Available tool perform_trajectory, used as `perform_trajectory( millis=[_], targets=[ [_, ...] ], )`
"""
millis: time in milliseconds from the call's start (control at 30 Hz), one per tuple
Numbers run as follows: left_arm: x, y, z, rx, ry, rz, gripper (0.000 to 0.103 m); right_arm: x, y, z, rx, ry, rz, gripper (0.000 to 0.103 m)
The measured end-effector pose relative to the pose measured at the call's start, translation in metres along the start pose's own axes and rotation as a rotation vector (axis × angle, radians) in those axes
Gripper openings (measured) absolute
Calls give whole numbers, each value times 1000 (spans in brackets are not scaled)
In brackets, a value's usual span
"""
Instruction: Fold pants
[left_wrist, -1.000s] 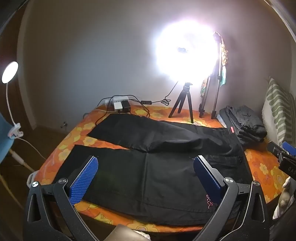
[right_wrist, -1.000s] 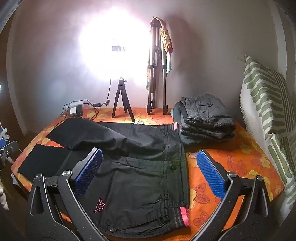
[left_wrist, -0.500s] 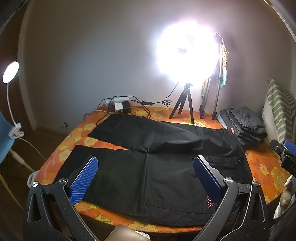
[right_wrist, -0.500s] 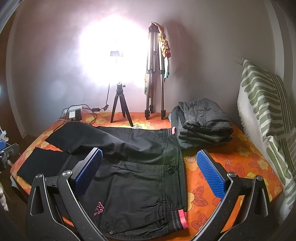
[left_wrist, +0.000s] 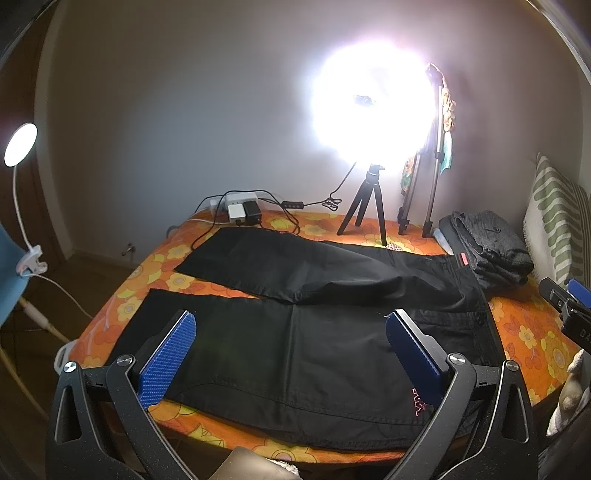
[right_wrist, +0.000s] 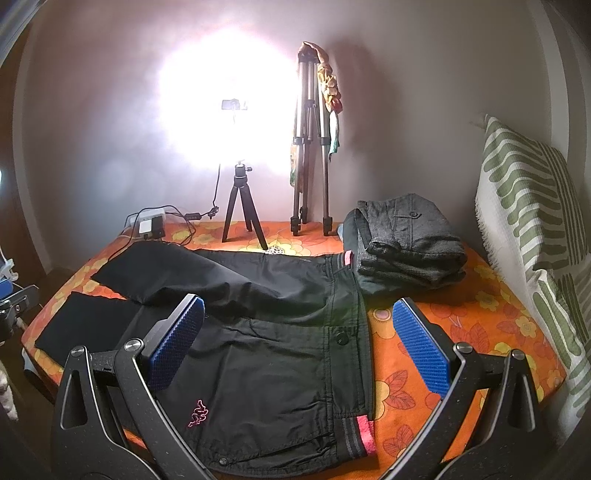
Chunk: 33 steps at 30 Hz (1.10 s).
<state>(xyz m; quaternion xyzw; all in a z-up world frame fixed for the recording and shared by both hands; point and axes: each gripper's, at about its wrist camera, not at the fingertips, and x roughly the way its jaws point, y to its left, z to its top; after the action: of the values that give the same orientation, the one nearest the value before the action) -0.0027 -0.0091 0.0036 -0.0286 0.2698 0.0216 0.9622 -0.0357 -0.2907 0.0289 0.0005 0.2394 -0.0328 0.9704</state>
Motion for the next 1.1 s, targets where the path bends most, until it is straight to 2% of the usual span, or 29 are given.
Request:
perform_trajectory(
  millis=[1100],
  targets=[
    [-2,2,0,14,-6,21,102,5,4,-4,-3,21,11,103]
  ],
)
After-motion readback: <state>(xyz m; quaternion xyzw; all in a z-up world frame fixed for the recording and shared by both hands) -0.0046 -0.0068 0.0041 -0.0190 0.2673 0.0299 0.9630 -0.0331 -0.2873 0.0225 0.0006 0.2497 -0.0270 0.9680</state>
